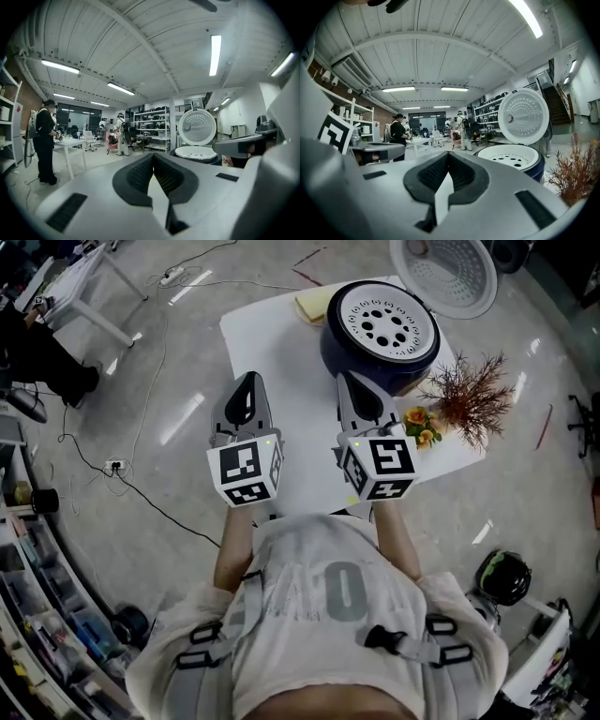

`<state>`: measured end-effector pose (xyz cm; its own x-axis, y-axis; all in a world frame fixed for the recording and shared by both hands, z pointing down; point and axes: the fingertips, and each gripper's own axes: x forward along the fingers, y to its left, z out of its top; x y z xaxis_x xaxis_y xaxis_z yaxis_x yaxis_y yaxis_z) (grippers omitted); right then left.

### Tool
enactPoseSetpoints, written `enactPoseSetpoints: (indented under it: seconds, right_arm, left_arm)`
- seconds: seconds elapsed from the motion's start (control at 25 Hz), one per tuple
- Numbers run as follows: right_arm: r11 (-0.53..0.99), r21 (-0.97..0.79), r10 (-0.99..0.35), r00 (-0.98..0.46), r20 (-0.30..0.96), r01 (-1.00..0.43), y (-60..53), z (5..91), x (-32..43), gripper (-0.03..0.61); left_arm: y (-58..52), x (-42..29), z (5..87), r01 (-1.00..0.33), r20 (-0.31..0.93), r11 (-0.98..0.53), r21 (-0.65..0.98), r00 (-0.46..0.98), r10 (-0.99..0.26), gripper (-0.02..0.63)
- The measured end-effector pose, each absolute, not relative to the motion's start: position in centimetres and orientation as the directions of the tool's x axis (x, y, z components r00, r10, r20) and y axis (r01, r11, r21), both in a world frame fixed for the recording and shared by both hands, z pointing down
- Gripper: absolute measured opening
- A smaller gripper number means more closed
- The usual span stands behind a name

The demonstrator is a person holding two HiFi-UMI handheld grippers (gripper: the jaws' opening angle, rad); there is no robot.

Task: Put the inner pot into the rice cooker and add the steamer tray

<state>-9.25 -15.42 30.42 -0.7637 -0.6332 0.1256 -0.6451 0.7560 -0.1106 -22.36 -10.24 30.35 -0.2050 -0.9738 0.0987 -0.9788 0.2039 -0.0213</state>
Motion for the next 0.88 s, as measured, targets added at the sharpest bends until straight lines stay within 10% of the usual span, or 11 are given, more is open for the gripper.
enactPoseSetpoints:
  seconds: [0.88]
  right_arm:
    - [0.768,-0.096,-0.619,-0.773,0.138,-0.633,-14.6,30.9,-10.1,0.008]
  left_arm:
    - [-8.6,-22.8,30.5,-0.976,0.115,0.218,0.004,-0.216,-0.970,0.021]
